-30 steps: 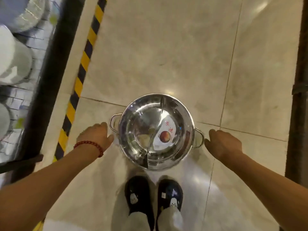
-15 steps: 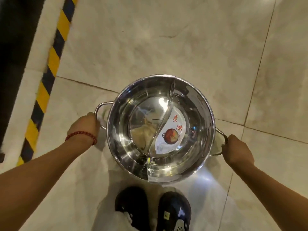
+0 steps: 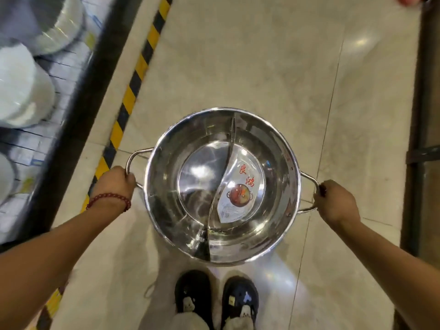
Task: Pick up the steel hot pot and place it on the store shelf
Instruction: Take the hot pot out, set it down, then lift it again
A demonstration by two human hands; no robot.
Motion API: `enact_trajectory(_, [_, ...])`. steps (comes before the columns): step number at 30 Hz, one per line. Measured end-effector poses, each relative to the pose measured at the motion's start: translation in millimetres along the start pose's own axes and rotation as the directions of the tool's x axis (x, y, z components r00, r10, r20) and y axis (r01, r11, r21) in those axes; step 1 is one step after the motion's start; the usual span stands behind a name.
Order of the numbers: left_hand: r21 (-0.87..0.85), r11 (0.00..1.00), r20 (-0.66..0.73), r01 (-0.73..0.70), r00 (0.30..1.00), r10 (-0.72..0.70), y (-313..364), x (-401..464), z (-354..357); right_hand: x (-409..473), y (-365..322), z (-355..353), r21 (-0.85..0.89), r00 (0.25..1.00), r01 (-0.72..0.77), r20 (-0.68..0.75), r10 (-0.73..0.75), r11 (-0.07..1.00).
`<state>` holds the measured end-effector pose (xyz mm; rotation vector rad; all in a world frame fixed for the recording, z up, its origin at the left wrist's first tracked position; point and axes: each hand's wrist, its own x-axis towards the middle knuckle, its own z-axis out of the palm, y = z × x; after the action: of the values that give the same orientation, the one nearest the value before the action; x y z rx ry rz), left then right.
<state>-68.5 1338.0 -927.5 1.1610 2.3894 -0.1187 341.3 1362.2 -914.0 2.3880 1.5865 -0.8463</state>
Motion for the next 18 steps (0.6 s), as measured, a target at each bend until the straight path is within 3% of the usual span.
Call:
enact_trajectory(8, [-0.195,0.978,-0.177,-0.072,0.983,0.037,37,-59,-225,-66,-94,-201,0.071,0.975,0.142,-0.185,-0.127,0.987])
enact_trajectory(18, [-0.47,0.866,-0.427,-0.171,0.903,-0.054,75,-162,-479,-172,-201,-455,0.135,0.843,0.411,-0.434,-0.319,0.902])
